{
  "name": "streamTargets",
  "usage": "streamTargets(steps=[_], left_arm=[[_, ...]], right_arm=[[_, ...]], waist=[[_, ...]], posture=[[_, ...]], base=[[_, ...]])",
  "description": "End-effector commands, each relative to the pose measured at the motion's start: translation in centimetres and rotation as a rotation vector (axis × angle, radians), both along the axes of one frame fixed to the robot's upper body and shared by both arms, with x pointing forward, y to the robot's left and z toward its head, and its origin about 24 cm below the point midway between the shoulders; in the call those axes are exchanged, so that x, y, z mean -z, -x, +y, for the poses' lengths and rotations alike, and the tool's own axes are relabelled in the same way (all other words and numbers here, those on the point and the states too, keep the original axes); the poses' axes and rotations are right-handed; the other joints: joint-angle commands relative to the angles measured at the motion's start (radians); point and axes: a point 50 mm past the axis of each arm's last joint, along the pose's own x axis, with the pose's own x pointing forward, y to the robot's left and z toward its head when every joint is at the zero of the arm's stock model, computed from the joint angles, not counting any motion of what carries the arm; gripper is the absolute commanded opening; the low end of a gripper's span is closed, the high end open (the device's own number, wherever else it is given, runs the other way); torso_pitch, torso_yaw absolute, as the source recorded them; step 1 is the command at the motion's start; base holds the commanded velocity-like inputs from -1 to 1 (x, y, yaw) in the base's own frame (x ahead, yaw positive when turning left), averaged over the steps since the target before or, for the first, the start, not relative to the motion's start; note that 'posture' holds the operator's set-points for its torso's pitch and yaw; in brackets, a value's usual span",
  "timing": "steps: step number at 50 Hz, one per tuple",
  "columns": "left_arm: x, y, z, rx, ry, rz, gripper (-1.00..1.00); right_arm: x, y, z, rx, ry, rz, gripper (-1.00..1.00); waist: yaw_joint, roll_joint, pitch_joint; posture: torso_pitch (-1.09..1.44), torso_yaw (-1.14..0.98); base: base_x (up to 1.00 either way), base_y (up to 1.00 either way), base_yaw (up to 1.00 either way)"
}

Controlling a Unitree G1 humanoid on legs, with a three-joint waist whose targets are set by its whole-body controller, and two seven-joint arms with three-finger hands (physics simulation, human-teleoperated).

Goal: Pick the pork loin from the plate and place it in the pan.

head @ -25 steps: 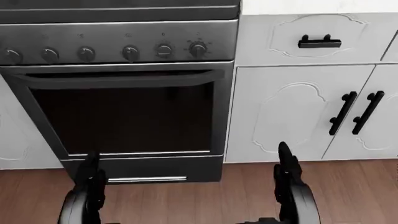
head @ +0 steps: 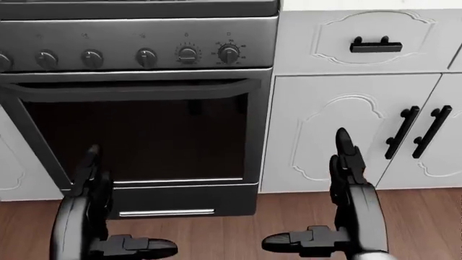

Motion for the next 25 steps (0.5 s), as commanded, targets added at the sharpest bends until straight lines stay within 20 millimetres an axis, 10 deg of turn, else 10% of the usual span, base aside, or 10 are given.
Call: streamTargets(steps=[1, 25], left_arm=[[-2.8, -0.7, -0.1, 0.002, -0.001, -0.084, 1.00], [-12.9, -3.7, 0.2, -0.031, 0.005, -0.150, 1.00]], right_arm=[[-1.8, -0.4, 0.1, 0.001, 0.010, -0.047, 1.00], [-11.5, -2.5, 0.0, 0.001, 0.054, -0.117, 1.00]], waist=[[-0.001, 0.003, -0.019], [-0.002, 0.004, -0.008]], posture=[[0.00, 0.00], [0.00, 0.00]], base=[[0.00, 0.00, 0.00], [0.00, 0.00, 0.00]])
